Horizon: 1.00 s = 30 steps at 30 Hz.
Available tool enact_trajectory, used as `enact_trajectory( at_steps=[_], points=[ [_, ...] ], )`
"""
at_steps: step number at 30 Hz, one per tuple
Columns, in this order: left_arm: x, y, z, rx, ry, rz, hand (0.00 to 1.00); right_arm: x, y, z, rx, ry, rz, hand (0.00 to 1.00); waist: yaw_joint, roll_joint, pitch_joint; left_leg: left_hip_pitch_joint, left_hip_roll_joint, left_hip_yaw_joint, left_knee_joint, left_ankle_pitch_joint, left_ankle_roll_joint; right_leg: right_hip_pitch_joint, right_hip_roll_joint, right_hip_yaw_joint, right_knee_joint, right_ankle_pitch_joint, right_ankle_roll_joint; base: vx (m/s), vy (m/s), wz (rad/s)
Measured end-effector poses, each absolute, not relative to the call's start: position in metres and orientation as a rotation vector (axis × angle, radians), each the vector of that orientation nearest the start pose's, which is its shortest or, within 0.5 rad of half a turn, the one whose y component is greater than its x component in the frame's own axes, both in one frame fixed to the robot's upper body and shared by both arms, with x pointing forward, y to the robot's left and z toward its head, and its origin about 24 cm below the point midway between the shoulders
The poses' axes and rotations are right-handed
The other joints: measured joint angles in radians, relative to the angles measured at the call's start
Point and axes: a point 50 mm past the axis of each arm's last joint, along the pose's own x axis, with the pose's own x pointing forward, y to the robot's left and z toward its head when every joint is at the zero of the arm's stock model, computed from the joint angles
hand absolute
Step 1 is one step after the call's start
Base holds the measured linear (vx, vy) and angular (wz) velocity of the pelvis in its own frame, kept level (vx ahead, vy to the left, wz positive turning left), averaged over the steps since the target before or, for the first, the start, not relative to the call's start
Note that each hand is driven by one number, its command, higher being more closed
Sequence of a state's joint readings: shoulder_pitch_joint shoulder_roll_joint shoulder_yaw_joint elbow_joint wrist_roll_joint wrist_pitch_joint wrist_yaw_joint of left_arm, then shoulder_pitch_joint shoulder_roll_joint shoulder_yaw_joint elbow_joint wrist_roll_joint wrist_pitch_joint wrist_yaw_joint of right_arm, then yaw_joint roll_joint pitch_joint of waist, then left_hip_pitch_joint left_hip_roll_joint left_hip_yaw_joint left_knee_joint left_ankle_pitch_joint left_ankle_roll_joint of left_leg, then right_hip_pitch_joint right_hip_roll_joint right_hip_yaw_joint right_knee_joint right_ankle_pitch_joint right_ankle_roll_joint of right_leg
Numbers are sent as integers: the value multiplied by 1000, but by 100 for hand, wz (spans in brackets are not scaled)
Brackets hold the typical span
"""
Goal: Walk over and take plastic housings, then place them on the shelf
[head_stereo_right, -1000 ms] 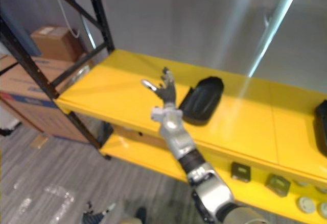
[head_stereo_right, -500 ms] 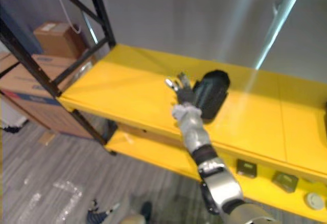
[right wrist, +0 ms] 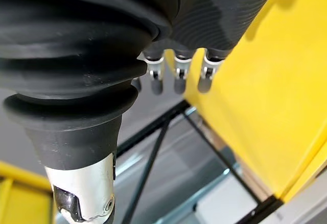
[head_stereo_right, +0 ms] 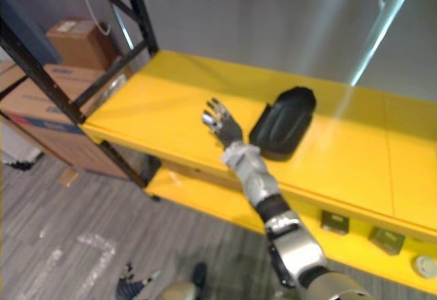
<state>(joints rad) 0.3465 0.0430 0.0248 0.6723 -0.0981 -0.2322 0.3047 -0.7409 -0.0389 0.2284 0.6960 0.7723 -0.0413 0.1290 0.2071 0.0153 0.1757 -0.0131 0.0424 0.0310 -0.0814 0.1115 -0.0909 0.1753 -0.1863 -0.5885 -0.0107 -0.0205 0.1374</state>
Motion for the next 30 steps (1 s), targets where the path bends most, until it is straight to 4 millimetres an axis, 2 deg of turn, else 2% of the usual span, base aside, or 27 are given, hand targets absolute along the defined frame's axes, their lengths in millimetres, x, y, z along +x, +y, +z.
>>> enact_trajectory(
  at_steps=[5, 10, 20, 25, 30],
  points=[
    [74, 200, -131, 75, 798, 472, 0, 367, -63, 86, 522, 118, 311, 0, 1, -3, 7, 7, -2, 9, -1, -2, 3, 1, -3, 12, 0, 1, 2, 6, 6, -5],
    [74, 199, -131, 78, 800, 472, 0, 369, -73, 76, 534, 163, 199, 0, 1, 4, 19, 8, -2, 9, -1, -2, 3, 1, -3, 13, 0, 1, 2, 0, 0, 0],
    [70, 200, -134, 103, 816, 465, 0, 371, -79, 76, 554, 166, 132, 0, 0, 6, 20, 10, -4, 9, -6, -2, 3, 2, -3, 13, -1, 1, 1, 0, 0, 0],
    [67, 199, -135, 110, 830, 469, 0, 373, -88, 78, 570, 140, 26, 0, 1, 11, 23, 10, -4, 9, -6, -2, 3, 2, -4, 14, -1, 0, 0, 0, 0, 0],
    [67, 199, -136, 110, 830, 471, 0, 375, -110, 83, 627, 81, -166, 0, 0, 16, 26, 10, -5, 9, -6, -2, 3, 2, -4, 15, -2, 1, 1, 0, 0, 0]
  ],
)
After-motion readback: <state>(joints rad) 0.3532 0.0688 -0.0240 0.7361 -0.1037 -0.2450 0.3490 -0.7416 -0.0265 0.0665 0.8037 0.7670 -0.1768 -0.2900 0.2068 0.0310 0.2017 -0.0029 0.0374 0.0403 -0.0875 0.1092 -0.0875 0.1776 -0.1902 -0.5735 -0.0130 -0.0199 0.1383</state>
